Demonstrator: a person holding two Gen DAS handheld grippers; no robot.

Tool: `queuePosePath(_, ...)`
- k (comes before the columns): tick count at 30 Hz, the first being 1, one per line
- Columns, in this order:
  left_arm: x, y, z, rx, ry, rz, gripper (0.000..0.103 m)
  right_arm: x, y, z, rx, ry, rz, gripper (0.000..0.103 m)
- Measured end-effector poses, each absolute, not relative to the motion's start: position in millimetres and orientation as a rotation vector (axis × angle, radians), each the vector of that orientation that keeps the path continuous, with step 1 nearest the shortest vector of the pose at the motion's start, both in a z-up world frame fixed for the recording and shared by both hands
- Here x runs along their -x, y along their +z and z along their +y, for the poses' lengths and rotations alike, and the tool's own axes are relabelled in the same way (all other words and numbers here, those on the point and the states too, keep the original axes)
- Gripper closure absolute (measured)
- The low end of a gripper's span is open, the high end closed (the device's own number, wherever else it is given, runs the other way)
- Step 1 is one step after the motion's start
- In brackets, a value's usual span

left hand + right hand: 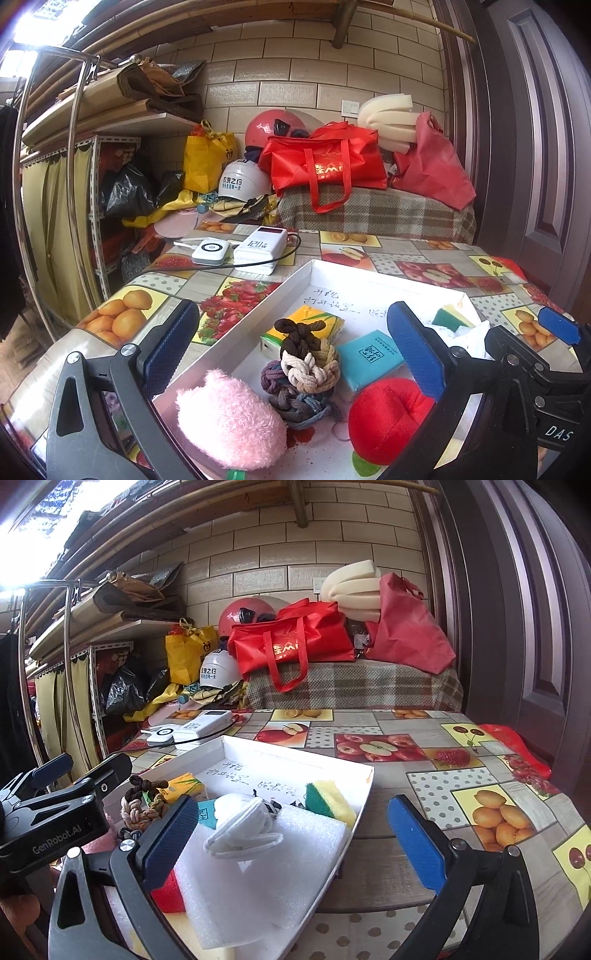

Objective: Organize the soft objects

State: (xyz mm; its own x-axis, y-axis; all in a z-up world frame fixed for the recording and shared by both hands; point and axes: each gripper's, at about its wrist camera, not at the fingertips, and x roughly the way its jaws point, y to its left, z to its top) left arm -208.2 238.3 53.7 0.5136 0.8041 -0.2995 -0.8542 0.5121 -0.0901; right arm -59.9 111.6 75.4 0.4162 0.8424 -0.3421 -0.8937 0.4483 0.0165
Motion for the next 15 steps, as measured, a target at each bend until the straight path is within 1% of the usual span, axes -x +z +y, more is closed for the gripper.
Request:
queuePosePath(5, 207.7, 52.8, 231.1, 0.251, 0.993, 0.255, 0.000, 56.3, 77.0, 95.2, 0.117, 1.117, 0.314, 0.000)
queuePosePath(15, 207.6, 50.3, 199.8, 0.289, 0.918, 0.292, 0.000, 50.8, 77.4, 58.9, 0.110, 1.105, 0.350, 0.000)
